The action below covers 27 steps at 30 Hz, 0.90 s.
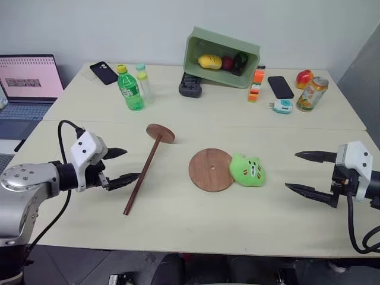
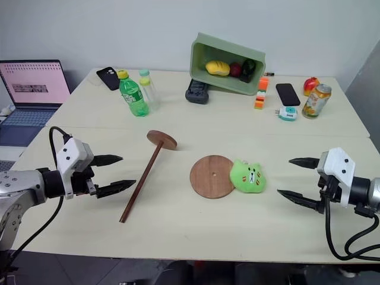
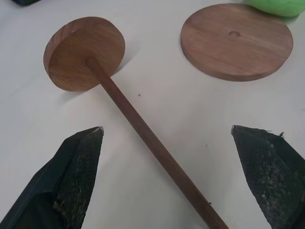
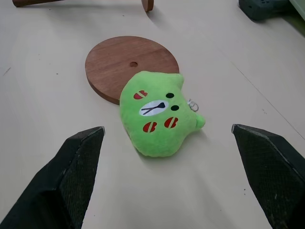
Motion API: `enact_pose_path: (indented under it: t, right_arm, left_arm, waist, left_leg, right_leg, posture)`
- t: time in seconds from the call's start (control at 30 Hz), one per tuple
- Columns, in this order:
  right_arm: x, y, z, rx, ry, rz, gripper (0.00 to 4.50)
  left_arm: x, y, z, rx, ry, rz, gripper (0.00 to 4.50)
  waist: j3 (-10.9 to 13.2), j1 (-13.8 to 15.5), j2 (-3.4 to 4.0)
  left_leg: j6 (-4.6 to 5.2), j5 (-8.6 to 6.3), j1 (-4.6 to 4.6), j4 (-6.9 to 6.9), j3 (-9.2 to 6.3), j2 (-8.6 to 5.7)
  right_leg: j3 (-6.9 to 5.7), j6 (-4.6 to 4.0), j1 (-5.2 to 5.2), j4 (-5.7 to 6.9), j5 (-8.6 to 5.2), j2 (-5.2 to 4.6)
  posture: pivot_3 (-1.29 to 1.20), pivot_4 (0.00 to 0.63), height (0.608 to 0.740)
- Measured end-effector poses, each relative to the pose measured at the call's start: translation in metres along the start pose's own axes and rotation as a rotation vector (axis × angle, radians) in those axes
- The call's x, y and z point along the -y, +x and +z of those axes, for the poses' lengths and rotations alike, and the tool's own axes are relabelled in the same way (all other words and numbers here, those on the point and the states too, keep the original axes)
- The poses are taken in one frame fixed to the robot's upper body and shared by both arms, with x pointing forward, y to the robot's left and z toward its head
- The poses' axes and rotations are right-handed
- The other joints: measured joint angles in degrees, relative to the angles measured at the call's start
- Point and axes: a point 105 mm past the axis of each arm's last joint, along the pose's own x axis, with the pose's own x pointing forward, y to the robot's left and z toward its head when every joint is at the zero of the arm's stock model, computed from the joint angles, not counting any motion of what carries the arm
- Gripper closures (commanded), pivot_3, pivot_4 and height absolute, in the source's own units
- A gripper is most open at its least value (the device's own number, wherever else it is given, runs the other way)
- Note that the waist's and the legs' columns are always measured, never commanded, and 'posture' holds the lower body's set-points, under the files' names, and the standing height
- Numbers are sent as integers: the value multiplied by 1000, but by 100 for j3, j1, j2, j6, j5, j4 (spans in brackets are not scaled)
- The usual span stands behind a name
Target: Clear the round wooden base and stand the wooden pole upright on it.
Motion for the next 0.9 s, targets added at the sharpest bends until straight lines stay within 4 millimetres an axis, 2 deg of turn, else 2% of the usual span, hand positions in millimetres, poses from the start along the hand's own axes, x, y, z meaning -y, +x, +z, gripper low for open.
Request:
enact_pose_path:
  t: [0.27,0.43,0.9]
  right_arm:
    - [0,0,0,1,-2,0,0]
    - [0,0,0,1,-1,0,0]
    - [-9,5,9,20,-17,24,0]
  left_arm:
    - [0,1,5,9,5,-4,24]
    - [4,3,18,51,23,-35,24]
    - [28,14,29,41,101,-228,24]
  waist:
    - [0,-4,0]
    - [0,2,0]
    - [1,3,0]
  left_leg:
    - [0,0,0,0,0,1]
    - [0,0,-1,0,1,-1]
    - [0,0,-2,0,1,-1]
  right_leg:
    - [0,0,0,0,0,0]
    - [0,0,0,0,0,0]
    - [-2,0,1,0,0,4]
  posture:
    - [0,150,740]
    - [0,150,740]
    - [0,150,740]
